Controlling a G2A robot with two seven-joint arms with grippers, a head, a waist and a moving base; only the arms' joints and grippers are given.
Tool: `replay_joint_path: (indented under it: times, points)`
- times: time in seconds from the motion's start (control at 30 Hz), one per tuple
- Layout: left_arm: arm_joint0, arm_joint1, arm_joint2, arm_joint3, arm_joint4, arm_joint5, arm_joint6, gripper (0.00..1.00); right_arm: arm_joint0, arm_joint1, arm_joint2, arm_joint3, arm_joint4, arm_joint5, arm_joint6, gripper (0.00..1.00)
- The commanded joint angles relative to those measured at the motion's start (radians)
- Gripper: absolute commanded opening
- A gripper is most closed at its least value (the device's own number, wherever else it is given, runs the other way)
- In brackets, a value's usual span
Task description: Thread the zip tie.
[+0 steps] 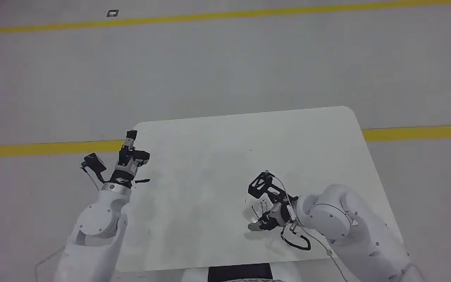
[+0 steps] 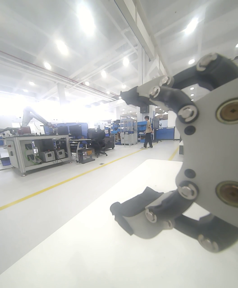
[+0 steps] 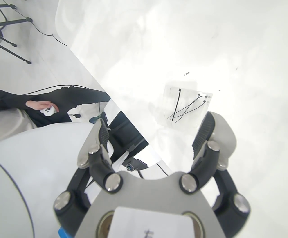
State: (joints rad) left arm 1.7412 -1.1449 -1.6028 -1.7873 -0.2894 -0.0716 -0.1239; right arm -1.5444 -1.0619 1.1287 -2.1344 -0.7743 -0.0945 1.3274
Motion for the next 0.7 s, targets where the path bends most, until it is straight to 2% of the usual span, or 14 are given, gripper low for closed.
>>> replay_joint_path:
  times: [0.0,0.13,0.27,0.43,0.67]
  points:
    - [0.000,0.000,0.000,0.000,0.000,0.000,0.000,1.00,-0.004,0.000,-0.015,0.005,-0.017,0.001,-0.027,1.00]
    - [0.000,0.000,0.000,0.000,0.000,0.000,0.000,1.00,0.014,-0.004,-0.066,0.018,-0.052,0.039,-0.020,1.00]
    - [0.000,0.000,0.000,0.000,0.000,0.000,0.000,1.00,0.061,-0.014,-0.128,0.049,-0.087,0.096,-0.006,1.00]
    - [0.000,0.000,0.000,0.000,0.000,0.000,0.000,1.00,0.115,-0.028,-0.193,0.078,-0.135,0.197,0.026,1.00]
    - [0.000,0.000,0.000,0.000,0.000,0.000,0.000,1.00,0.122,-0.030,-0.197,0.080,-0.133,0.207,0.023,1.00]
